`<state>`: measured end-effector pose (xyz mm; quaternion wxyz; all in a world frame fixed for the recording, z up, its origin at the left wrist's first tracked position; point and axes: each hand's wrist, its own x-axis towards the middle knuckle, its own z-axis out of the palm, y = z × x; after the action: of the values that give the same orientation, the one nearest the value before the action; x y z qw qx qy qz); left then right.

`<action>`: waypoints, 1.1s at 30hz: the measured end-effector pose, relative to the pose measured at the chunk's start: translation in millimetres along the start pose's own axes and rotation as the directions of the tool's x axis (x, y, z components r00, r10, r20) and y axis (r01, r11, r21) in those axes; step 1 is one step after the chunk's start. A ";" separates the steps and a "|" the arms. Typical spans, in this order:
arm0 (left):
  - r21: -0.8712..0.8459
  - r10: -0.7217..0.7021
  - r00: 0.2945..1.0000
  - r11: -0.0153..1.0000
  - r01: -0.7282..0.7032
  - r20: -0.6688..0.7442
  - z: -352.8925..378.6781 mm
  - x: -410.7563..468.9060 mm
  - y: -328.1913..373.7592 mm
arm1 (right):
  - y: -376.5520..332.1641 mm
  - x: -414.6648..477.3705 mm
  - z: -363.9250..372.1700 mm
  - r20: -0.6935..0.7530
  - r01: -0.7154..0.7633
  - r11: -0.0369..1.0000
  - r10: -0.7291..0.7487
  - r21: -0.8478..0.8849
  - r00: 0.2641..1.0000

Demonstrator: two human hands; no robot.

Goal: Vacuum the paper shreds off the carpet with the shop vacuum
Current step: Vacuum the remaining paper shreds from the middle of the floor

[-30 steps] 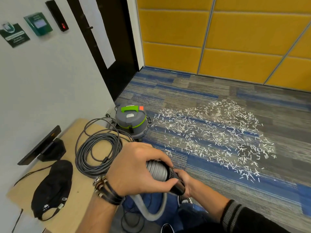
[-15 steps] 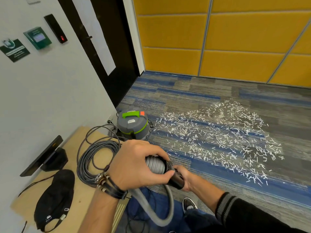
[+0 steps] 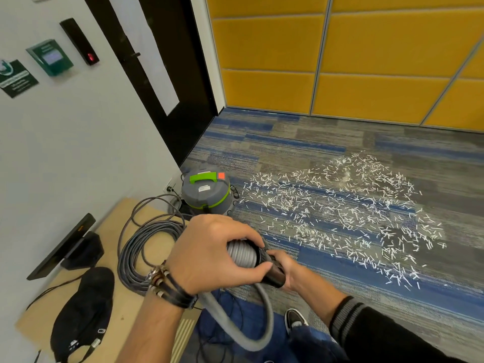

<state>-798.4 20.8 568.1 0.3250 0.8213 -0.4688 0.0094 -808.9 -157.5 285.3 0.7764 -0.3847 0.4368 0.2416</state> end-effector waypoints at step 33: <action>-0.059 -0.092 0.978 0.993 0.105 0.185 29.9 42.6 -35.8 | -39.9 9.9 -31.3 -0.104 -0.016 0.999 0.021 0.047 0.994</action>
<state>-755.4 -15.4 539.4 0.3088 0.8293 -0.4553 -0.0980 -790.9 -205.8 282.1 0.7589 -0.3750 0.4858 0.2181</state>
